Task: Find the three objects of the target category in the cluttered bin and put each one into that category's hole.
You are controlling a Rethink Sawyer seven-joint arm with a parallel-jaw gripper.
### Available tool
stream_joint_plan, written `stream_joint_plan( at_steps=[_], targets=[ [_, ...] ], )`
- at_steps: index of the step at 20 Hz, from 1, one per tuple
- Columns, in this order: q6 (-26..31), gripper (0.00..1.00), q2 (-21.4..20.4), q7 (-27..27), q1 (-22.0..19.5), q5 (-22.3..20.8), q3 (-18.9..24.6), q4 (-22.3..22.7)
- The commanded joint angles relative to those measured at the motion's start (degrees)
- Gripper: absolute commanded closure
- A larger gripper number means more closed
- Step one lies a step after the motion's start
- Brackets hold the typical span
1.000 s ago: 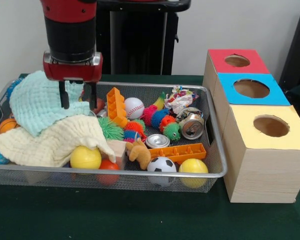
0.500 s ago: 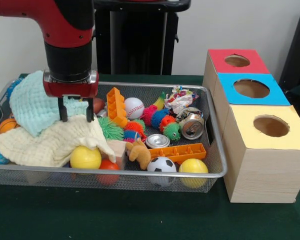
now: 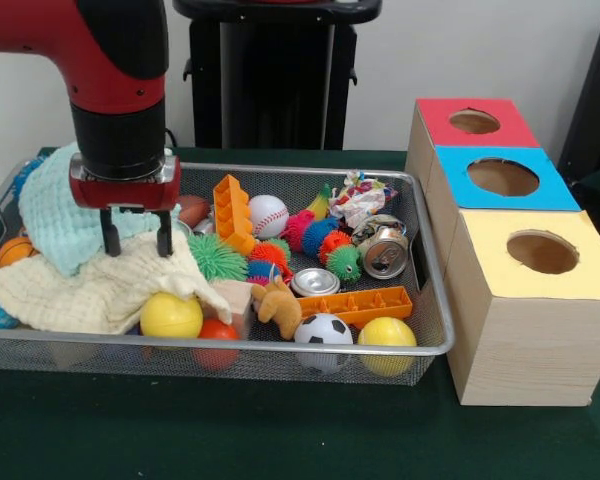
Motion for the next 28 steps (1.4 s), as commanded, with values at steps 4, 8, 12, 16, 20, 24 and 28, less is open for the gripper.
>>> stream_joint_plan(
  at_steps=[4,8,12,16,20,24,28],
  targets=[
    [-2.18,0.00,7.40,-14.01,-1.55,-5.75,2.94,-6.99],
    [-2.01,0.00,7.40,-13.72,-1.23,-5.67,2.73,-7.30],
    [-2.70,1.00,7.56,-13.00,-1.01,-5.56,2.71,-7.01],
    [-1.71,1.00,6.48,-12.51,-0.46,-5.06,2.51,-6.43],
    [-1.15,1.00,5.45,-12.16,-0.22,-4.61,2.48,-5.45],
    [0.84,1.00,1.96,-11.57,-0.55,-1.44,3.99,-2.13],
    [3.42,1.00,-3.99,-10.10,-1.63,4.08,7.06,4.16]
  ],
)
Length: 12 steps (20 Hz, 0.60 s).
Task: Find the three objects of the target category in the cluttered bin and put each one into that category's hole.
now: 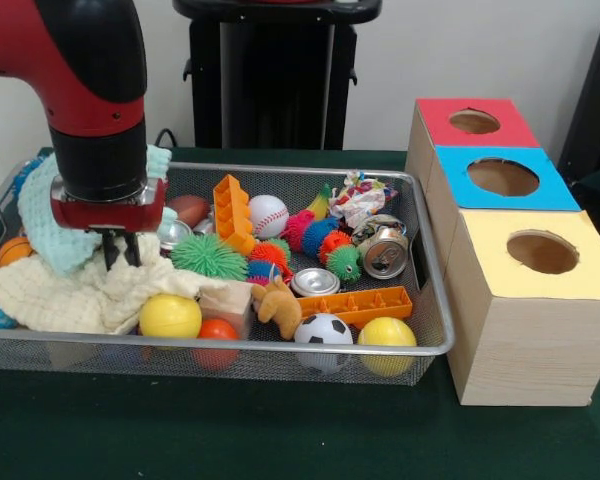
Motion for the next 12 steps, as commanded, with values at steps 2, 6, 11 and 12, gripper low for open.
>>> stream_joint_plan(
  at_steps=[2,6,11,12],
  targets=[
    [5.20,1.00,-9.15,-9.14,-0.63,5.26,6.75,9.34],
    [7.47,1.00,-13.20,-6.97,-0.01,8.43,6.86,12.23],
    [7.13,1.00,-16.18,-3.68,-0.10,12.31,6.84,16.55],
    [6.52,1.00,-16.48,-3.25,-0.06,12.72,6.85,17.22]
  ],
)
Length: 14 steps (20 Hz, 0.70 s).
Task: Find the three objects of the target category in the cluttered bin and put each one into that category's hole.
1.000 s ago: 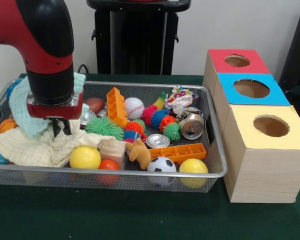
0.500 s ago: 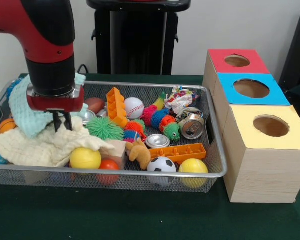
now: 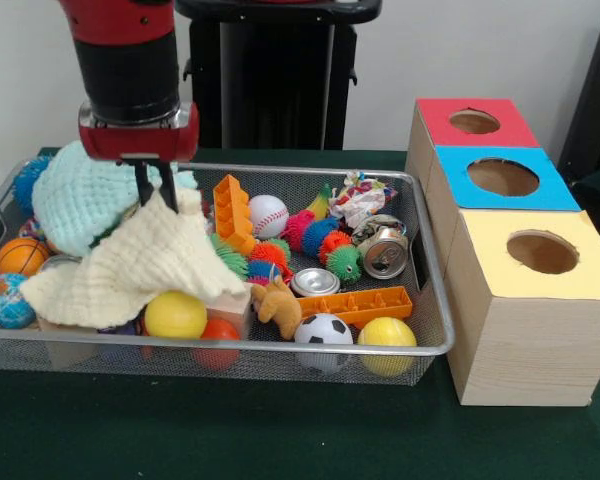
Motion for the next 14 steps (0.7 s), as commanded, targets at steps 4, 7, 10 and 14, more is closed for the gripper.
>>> stream_joint_plan(
  at_steps=[4,7,10,14],
  targets=[
    [1.78,1.00,-7.98,0.24,0.35,7.09,3.91,13.44],
    [-1.12,1.00,-9.00,2.72,0.72,8.93,3.95,17.40],
    [-2.39,1.00,-8.90,4.01,1.67,10.06,3.49,18.70],
    [-4.31,1.00,-7.05,4.12,2.17,10.64,3.18,18.89]
  ],
)
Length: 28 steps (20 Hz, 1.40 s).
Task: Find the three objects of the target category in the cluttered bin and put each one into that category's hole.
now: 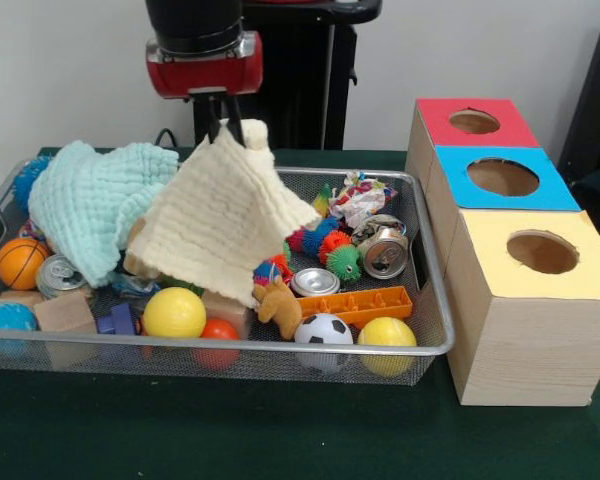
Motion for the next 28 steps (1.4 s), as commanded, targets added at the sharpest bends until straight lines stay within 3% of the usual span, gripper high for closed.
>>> stream_joint_plan(
  at_steps=[1,8,16,21,28],
  targets=[
    [-4.49,1.00,0.76,4.00,1.29,3.12,2.42,7.76],
    [-7.07,1.00,2.81,3.19,0.75,3.72,2.56,9.39],
    [-8.07,1.00,2.24,4.24,2.00,4.96,2.52,10.16],
    [-7.27,1.00,-2.51,4.17,0.26,9.21,5.39,14.81],
    [-5.25,1.00,-10.44,3.76,0.23,14.28,5.72,18.80]
  ],
)
